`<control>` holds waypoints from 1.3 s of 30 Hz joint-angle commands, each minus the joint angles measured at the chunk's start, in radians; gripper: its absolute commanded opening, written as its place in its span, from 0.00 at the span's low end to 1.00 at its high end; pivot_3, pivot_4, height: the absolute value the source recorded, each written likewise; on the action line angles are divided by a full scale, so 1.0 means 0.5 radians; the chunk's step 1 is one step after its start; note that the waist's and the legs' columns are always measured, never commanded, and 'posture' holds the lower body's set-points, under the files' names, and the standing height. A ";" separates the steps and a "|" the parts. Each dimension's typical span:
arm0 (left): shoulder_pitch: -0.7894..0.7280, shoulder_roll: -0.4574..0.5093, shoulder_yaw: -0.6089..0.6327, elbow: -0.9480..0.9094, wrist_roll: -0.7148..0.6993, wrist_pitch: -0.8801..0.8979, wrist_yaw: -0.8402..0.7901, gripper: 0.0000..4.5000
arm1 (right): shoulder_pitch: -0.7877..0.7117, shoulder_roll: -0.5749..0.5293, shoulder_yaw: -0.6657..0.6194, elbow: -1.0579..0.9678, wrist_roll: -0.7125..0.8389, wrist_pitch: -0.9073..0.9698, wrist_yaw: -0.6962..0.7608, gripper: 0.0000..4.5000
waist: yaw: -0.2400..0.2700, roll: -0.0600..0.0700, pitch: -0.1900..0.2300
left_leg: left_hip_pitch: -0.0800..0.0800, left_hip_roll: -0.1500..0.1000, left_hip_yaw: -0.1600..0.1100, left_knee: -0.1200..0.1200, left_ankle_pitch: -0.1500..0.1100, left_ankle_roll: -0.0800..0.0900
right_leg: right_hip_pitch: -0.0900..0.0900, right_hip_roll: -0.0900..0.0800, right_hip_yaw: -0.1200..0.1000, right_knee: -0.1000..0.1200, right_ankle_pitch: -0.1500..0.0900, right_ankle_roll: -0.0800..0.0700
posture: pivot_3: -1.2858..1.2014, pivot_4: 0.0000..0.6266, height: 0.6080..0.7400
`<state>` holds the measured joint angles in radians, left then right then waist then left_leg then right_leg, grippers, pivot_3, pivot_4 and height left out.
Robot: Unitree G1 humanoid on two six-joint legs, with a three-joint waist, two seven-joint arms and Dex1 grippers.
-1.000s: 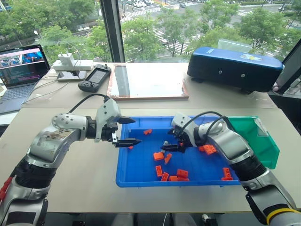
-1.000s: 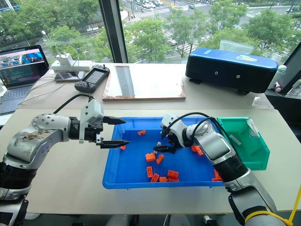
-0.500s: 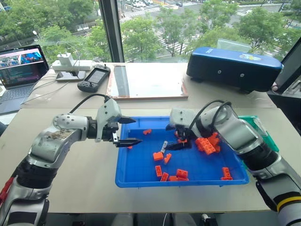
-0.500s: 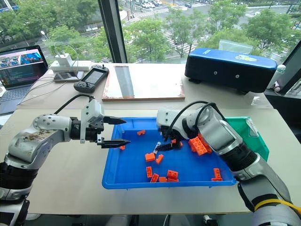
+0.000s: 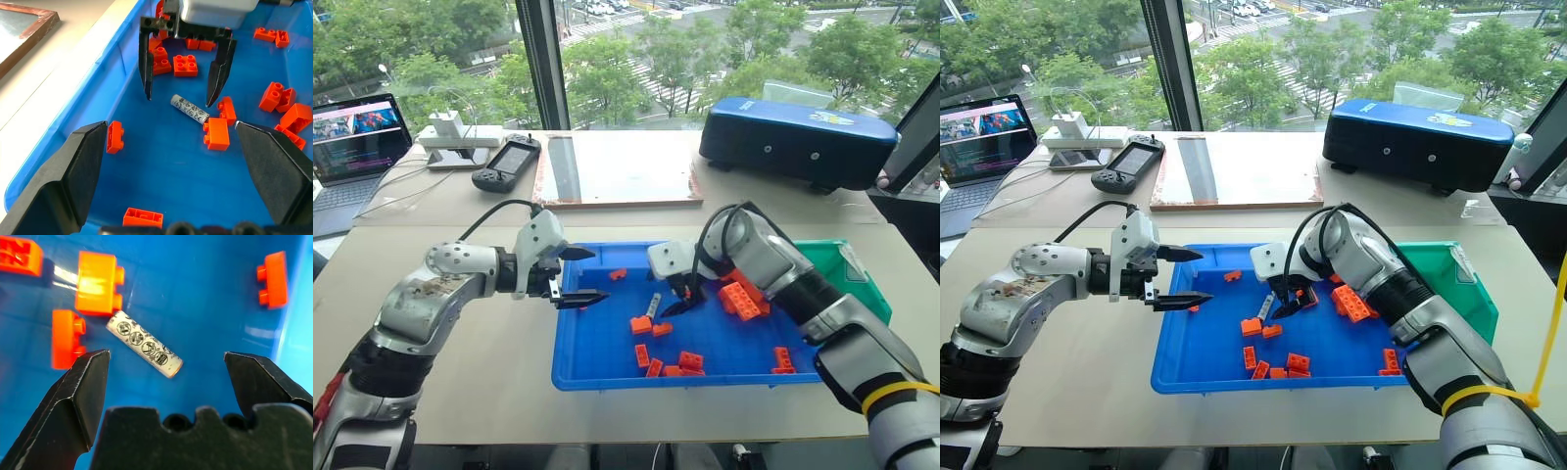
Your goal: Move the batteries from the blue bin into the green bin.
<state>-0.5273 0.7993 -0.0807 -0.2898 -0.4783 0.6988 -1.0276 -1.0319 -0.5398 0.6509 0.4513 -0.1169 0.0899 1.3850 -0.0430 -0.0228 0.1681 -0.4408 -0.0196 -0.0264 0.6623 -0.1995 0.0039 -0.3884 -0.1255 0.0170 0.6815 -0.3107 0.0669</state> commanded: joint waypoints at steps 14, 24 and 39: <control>-0.025 0.017 0.055 -0.041 0.007 -0.007 0.049 1.00 | 0.050 0.078 -0.128 0.018 -0.038 -0.070 0.161 0.36 | 0.000 0.000 0.000 | 0.000 0.000 -0.001 0.000 0.000 -0.001 | 0.000 0.000 0.000 0.001 0.000 0.000 | 0.52 0.24 0.94; -0.041 0.012 0.026 -0.019 0.020 -0.028 0.028 1.00 | 0.194 -0.061 -0.291 -0.334 0.044 0.241 0.224 0.05 | 0.003 0.000 0.000 | 0.000 0.000 -0.001 0.000 0.000 -0.001 | 0.000 0.000 0.000 0.001 0.000 0.000 | 0.52 0.24 0.94; -0.165 -0.140 0.019 0.060 -0.107 -0.075 -0.097 1.00 | 0.432 -1.168 -1.220 -1.233 0.427 1.558 -0.035 0.05 | 0.057 0.000 0.000 | -0.001 -0.001 0.002 0.000 -0.002 0.003 | 0.001 -0.001 0.000 -0.003 0.000 0.000 | 0.52 0.24 0.94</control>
<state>-0.5877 0.7434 -0.0976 -0.2411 -0.4825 0.6734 -1.0547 -0.8367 -1.0695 0.1128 -0.1661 0.1244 0.8366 1.4222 -0.0145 -0.0229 0.1683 -0.4411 -0.0200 -0.0252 0.6620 -0.2004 0.0053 -0.3877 -0.1264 0.0173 0.6799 -0.3107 0.0669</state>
